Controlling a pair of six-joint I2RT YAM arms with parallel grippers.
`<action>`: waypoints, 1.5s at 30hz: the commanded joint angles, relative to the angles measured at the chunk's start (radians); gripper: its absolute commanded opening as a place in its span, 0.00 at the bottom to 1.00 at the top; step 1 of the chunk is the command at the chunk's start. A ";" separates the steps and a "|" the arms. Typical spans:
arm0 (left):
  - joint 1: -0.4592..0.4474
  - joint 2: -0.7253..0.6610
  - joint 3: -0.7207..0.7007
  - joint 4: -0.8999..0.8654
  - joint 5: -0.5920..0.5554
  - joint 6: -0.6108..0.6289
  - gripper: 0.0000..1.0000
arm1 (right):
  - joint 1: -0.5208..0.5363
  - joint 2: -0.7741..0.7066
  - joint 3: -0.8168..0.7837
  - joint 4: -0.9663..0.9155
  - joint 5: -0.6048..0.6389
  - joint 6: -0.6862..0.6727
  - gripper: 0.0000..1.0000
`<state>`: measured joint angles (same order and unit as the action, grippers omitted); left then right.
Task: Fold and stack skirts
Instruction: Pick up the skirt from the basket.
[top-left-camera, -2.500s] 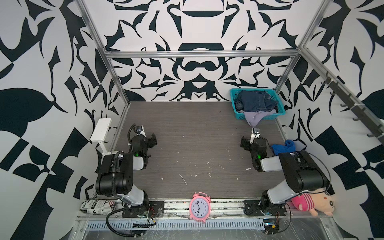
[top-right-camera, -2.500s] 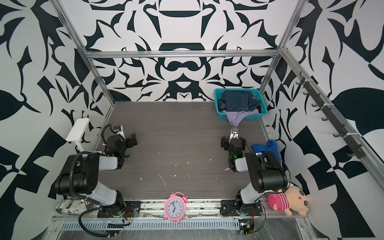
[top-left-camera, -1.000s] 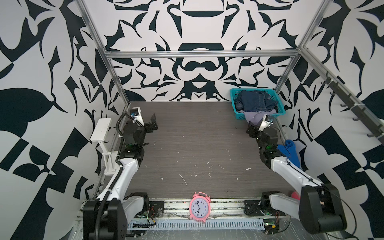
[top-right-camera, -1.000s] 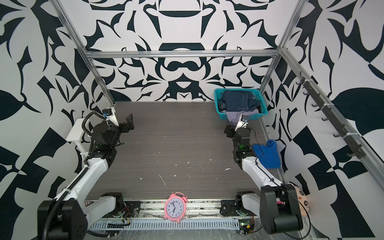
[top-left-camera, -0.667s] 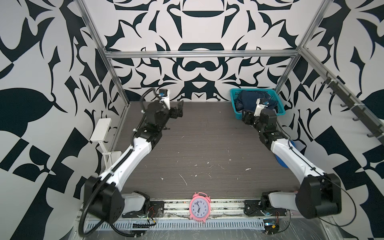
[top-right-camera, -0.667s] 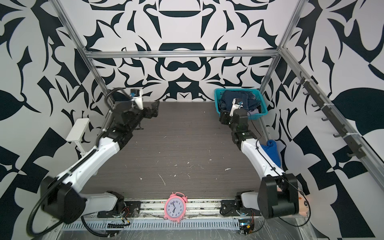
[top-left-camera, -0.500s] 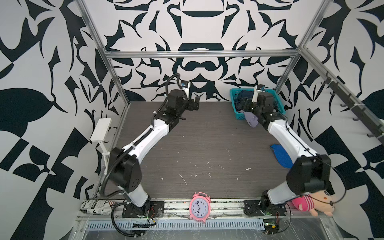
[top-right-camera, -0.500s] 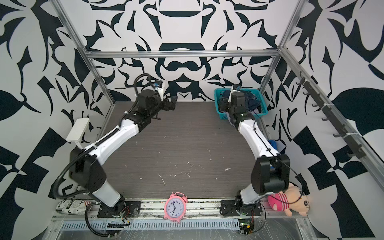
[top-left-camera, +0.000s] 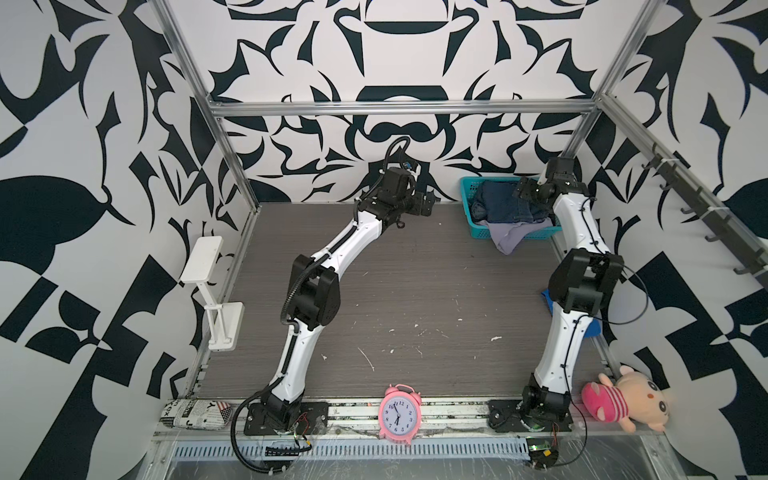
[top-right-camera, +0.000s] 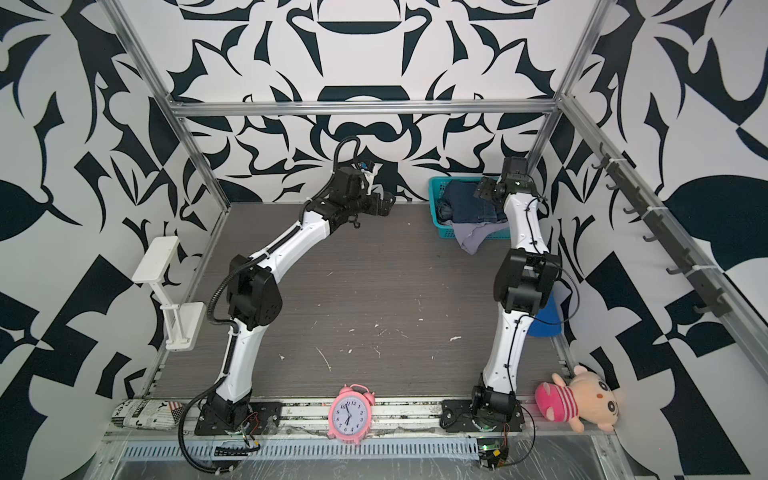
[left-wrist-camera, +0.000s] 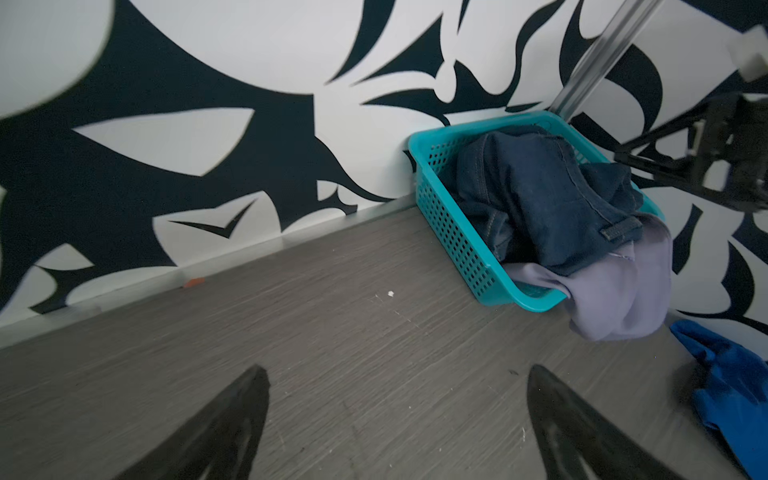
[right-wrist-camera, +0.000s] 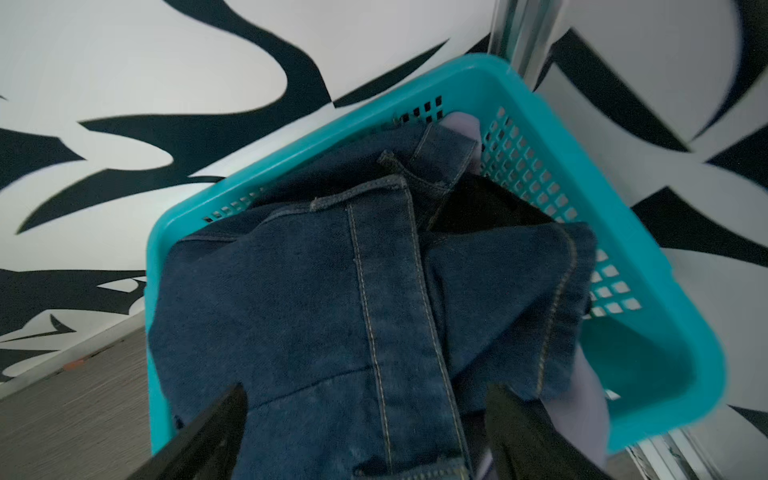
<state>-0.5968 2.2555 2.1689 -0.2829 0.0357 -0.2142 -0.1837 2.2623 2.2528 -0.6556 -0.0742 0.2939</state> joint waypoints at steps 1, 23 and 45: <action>-0.008 0.017 0.034 -0.021 0.041 -0.028 1.00 | 0.033 0.009 0.097 -0.098 -0.068 -0.036 0.93; -0.008 -0.065 -0.131 0.131 0.105 -0.071 1.00 | 0.095 0.238 0.448 -0.044 -0.236 -0.006 0.00; -0.054 -0.492 -0.419 0.329 0.086 -0.039 0.99 | 0.162 -0.276 0.554 -0.018 -0.268 -0.023 0.00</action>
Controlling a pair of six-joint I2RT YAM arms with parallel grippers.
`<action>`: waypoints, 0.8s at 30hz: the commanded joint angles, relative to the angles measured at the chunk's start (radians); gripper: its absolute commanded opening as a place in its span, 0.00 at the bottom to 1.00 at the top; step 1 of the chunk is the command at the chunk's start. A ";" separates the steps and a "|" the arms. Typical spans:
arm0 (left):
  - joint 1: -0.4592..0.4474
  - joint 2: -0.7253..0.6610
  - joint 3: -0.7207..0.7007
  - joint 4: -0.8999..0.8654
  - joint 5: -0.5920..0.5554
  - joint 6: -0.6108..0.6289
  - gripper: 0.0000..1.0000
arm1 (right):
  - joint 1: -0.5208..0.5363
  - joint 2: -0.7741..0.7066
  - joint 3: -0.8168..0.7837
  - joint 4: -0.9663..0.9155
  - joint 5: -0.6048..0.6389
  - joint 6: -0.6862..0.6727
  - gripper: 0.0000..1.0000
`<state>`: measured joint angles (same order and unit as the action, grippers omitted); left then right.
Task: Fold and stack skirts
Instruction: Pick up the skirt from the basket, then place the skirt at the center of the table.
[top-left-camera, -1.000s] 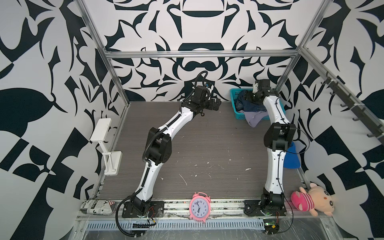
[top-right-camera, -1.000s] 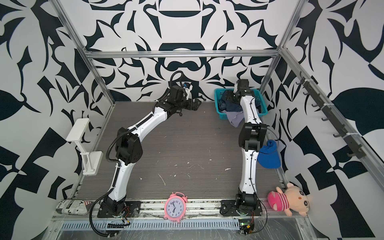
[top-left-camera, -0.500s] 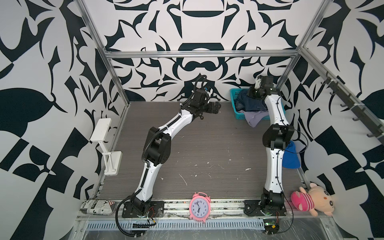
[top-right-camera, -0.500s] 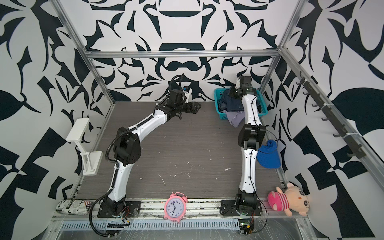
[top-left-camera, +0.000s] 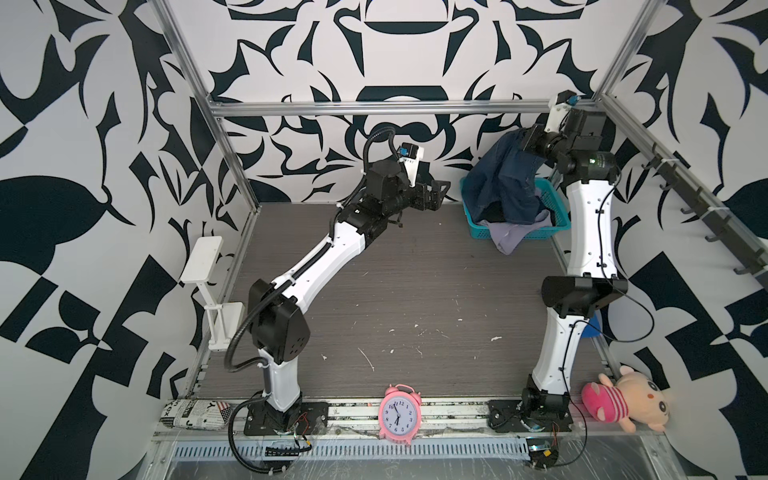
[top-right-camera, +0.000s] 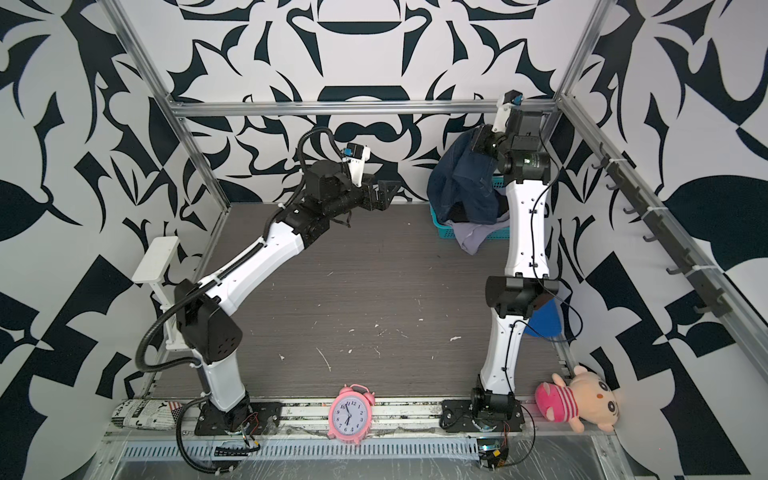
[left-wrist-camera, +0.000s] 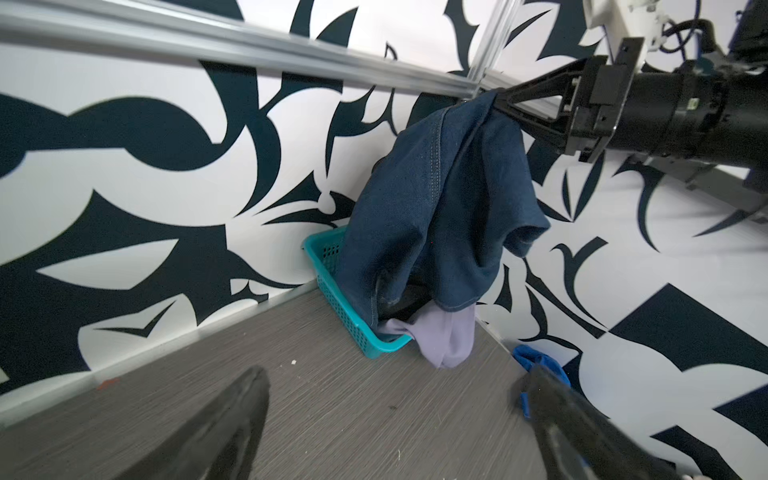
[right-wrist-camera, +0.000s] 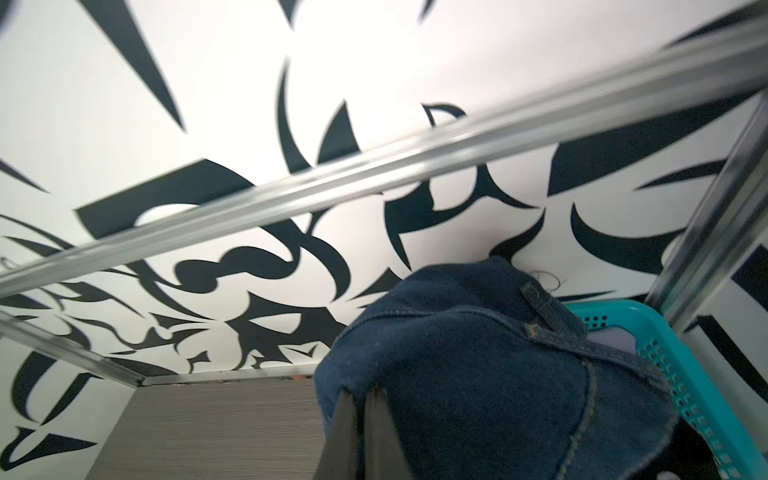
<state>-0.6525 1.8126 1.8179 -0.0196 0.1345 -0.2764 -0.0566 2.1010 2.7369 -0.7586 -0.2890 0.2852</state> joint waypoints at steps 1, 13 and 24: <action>0.002 -0.072 -0.103 0.087 -0.014 0.031 1.00 | 0.046 -0.141 0.070 0.086 -0.063 -0.014 0.00; 0.007 -0.360 -0.546 0.258 -0.138 0.136 0.99 | 0.325 -0.427 -0.300 0.239 -0.215 -0.016 0.00; 0.228 -0.578 -0.992 0.241 -0.128 -0.033 0.00 | 0.408 -0.576 -1.157 0.636 0.012 0.107 0.11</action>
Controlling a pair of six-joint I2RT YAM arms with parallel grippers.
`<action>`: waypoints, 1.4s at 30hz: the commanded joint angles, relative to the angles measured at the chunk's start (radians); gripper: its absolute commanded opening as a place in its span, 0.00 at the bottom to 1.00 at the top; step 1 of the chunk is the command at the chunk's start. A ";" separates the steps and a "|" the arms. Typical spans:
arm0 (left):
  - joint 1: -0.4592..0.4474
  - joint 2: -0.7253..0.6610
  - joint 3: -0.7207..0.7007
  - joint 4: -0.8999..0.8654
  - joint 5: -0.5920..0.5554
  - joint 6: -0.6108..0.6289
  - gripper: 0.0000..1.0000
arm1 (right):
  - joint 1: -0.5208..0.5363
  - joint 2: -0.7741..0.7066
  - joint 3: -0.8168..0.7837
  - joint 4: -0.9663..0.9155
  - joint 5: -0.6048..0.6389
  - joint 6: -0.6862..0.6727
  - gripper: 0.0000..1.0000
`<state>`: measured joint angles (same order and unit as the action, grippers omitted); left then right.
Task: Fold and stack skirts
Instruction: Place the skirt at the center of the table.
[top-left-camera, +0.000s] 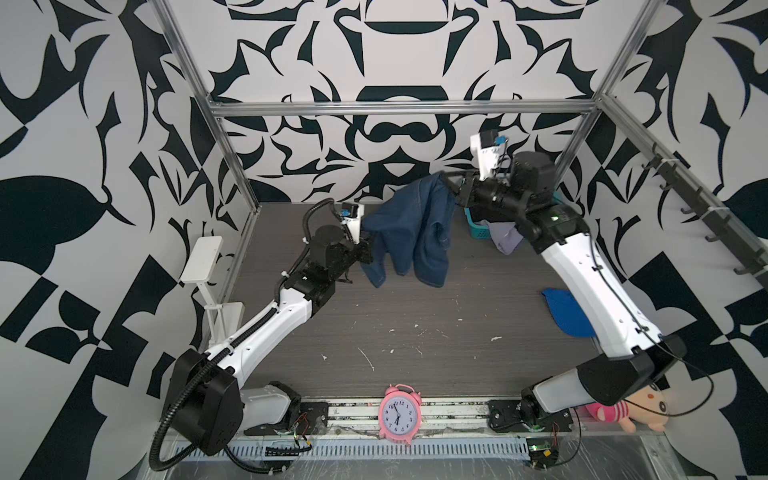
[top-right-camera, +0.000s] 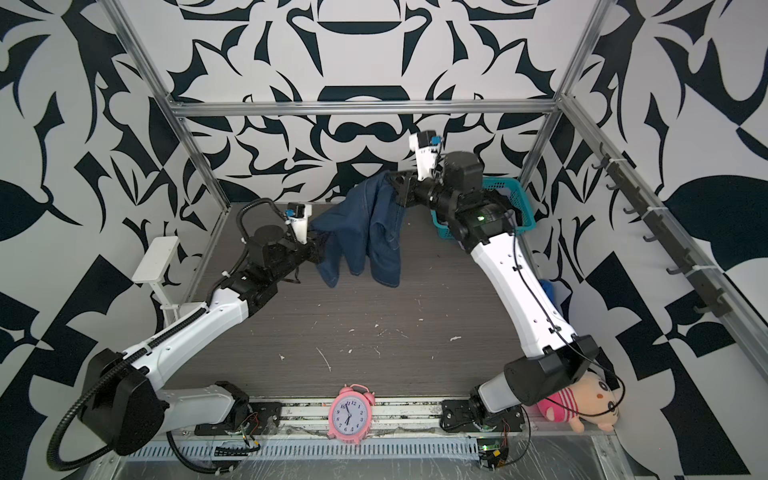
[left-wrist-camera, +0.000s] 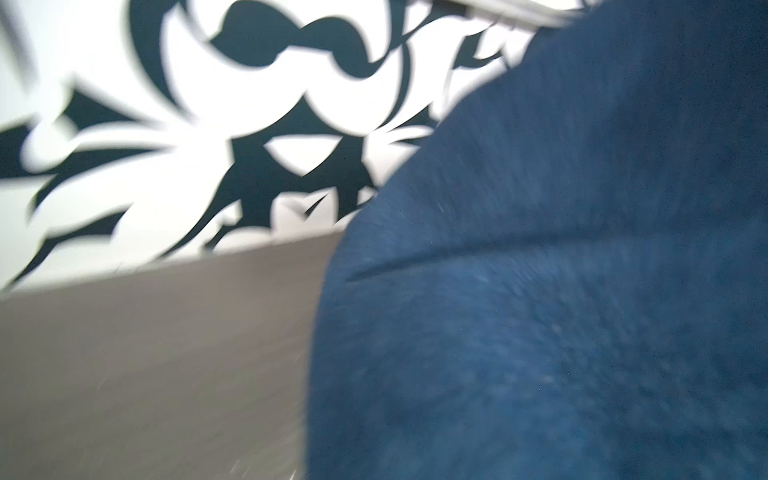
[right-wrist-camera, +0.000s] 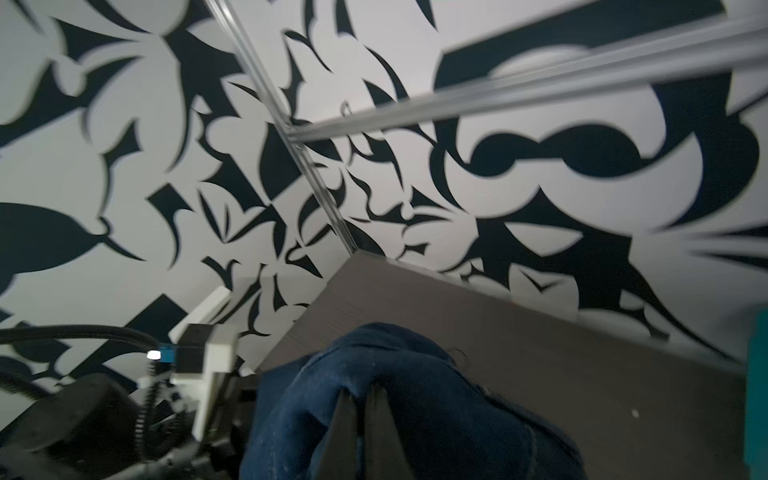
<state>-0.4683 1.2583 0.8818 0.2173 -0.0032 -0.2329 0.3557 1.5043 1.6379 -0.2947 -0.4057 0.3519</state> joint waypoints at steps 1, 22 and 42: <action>0.050 -0.026 -0.072 -0.028 -0.003 -0.059 0.00 | -0.004 0.052 -0.071 0.157 0.153 0.030 0.16; 0.074 -0.030 -0.136 -0.286 -0.107 -0.039 0.00 | 0.020 0.029 -0.462 0.321 0.079 0.025 0.48; 0.002 0.116 0.091 -0.292 0.013 -0.170 0.00 | 0.742 0.225 -0.950 1.252 0.413 -0.379 0.59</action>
<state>-0.4545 1.3624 0.9489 -0.0944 0.0013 -0.3790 1.0588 1.7275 0.6987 0.6807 -0.1192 -0.0036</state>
